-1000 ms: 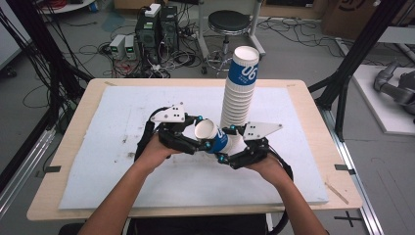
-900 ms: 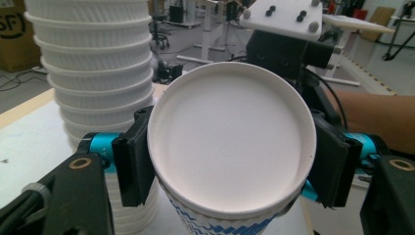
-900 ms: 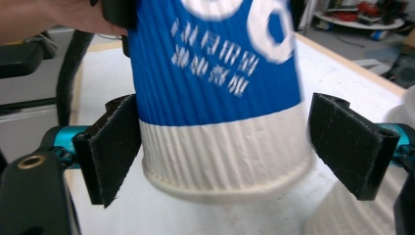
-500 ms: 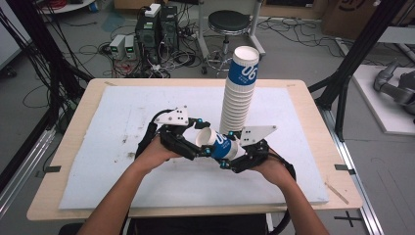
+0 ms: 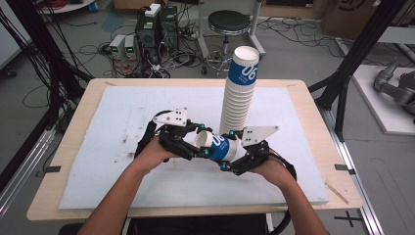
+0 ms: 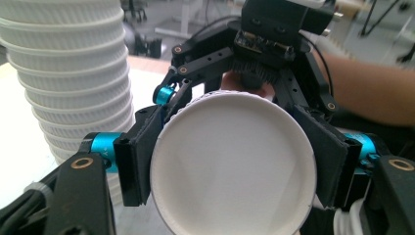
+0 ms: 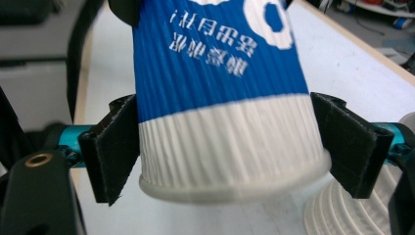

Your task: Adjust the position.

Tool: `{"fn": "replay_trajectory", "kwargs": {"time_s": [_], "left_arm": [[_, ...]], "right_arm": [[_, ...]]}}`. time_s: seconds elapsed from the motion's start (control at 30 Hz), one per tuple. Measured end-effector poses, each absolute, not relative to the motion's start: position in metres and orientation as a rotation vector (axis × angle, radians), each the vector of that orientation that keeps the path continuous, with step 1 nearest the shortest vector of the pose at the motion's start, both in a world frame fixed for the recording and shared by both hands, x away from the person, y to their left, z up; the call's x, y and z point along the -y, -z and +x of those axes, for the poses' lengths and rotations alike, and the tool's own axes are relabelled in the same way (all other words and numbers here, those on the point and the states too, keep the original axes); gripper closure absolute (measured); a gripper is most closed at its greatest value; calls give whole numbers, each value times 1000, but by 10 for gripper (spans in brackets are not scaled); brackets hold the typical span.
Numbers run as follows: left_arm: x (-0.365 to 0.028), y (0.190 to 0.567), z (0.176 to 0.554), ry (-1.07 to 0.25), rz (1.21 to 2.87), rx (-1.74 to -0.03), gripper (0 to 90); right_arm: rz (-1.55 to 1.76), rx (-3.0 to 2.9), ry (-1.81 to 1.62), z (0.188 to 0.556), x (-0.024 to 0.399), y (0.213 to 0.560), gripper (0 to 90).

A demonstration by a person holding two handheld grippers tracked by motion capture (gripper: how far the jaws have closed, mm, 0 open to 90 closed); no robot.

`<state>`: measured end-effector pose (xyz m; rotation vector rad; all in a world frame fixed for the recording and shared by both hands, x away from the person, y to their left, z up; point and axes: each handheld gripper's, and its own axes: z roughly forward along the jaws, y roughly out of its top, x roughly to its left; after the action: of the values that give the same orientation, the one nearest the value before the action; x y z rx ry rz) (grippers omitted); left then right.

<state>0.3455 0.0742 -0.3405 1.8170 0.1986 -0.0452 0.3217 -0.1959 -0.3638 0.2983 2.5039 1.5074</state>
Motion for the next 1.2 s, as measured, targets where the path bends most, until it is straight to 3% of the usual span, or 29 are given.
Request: {"fn": "replay_trajectory", "kwargs": {"time_s": [0.37,0.47,0.57,0.77,0.93,1.2], "left_arm": [[-78,343,343,45,1753,-171,312],[-78,344,343,36,1796,-186,303],[-78,344,341,-31,1861,-211,230],[-78,347,342,18,1885,-164,284],[-82,349,343,42,1888,-101,317],[-97,352,348,52,1751,-148,318]], "right_arm": [[346,-2463,-1686,322,200,367,162],[261,-2481,-1608,322,203,361,234],[209,-2493,-1497,320,202,358,265],[165,-2526,-1481,321,203,358,280],[143,-2564,-1487,321,205,356,245],[340,-2460,-1669,322,214,353,192]]}}
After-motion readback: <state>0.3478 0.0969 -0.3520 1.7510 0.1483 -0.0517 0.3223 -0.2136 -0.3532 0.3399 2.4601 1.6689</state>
